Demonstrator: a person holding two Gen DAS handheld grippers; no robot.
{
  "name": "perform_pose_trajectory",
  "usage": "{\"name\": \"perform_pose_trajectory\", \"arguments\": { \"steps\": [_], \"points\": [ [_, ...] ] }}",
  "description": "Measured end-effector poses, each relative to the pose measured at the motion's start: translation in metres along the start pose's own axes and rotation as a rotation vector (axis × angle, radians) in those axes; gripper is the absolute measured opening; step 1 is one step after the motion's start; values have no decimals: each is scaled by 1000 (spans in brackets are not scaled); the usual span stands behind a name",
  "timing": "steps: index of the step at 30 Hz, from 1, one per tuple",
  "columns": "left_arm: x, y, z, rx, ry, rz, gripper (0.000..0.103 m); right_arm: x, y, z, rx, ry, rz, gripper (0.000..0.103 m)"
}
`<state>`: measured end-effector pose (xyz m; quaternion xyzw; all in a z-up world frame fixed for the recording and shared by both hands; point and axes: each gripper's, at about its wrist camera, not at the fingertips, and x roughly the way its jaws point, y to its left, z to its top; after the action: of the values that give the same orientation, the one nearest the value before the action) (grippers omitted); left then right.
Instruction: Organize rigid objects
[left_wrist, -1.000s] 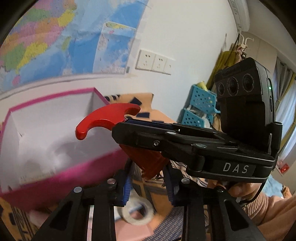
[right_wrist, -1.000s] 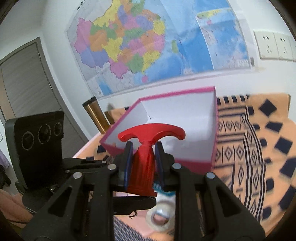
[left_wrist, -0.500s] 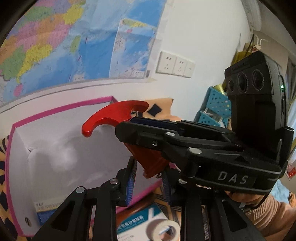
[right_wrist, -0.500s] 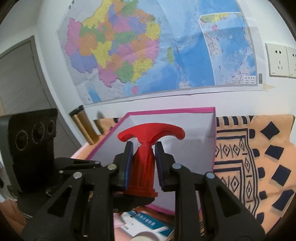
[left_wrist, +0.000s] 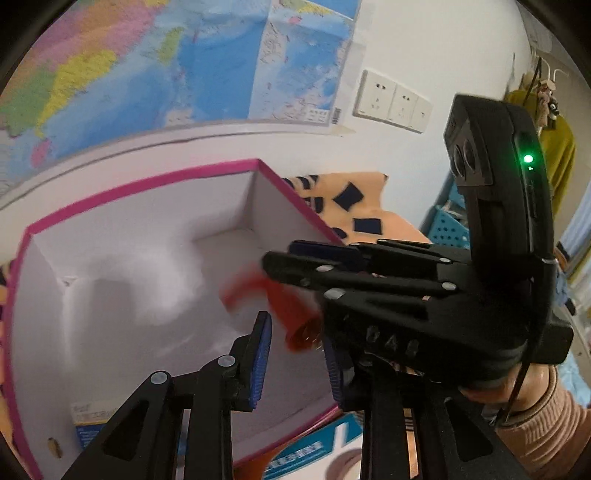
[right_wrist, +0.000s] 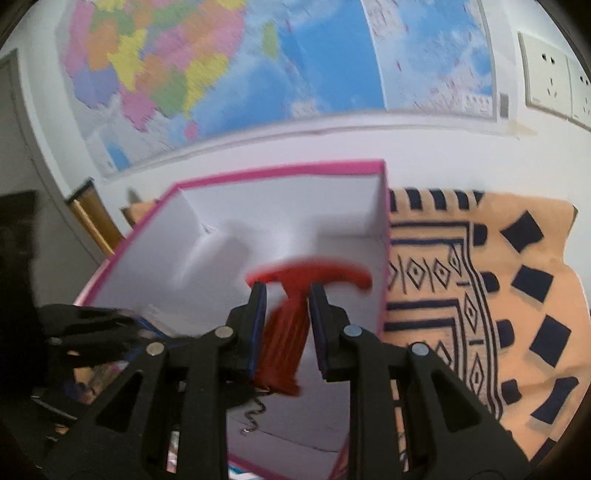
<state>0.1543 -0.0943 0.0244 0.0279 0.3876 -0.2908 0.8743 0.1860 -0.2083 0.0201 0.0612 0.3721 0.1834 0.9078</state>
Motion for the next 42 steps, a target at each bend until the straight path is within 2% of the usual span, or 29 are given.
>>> {"name": "perform_pose_trajectory", "arguments": {
  "steps": [5, 10, 12, 14, 15, 17, 20, 22, 27, 29, 42],
  "points": [
    [-34, 15, -19, -36, -87, 49, 37, -11, 0, -2, -11, -24, -10, 26],
    [-67, 30, -55, -80, -126, 63, 47, -51, 5, -17, -16, -98, 107, 26],
    [-74, 34, -68, -94, -129, 53, 48, -71, 7, -29, -22, -133, 156, 27],
    [-81, 32, -74, -90, -159, 77, 49, -85, 9, -41, -22, -147, 197, 27],
    [-83, 30, -75, -90, -168, 80, 54, -92, 9, -48, -20, -152, 211, 27],
    [-84, 27, -80, -91, -156, 60, 56, -98, 7, -62, -7, -139, 238, 28],
    [-80, 22, -90, -77, -134, 84, 56, -98, 1, -85, 22, -106, 230, 31],
    [-72, 21, -97, -88, -106, 62, 56, -90, -5, -99, 58, -66, 217, 31],
    [-53, 25, -110, -107, -27, 77, 56, -59, -22, -121, 154, 34, 208, 36],
    [-44, 28, -112, -121, 3, 81, 56, -48, -27, -126, 184, 57, 206, 43],
    [-17, 30, -104, -136, 71, 60, 56, -17, -36, -130, 260, 102, 199, 43]
  ]
}}
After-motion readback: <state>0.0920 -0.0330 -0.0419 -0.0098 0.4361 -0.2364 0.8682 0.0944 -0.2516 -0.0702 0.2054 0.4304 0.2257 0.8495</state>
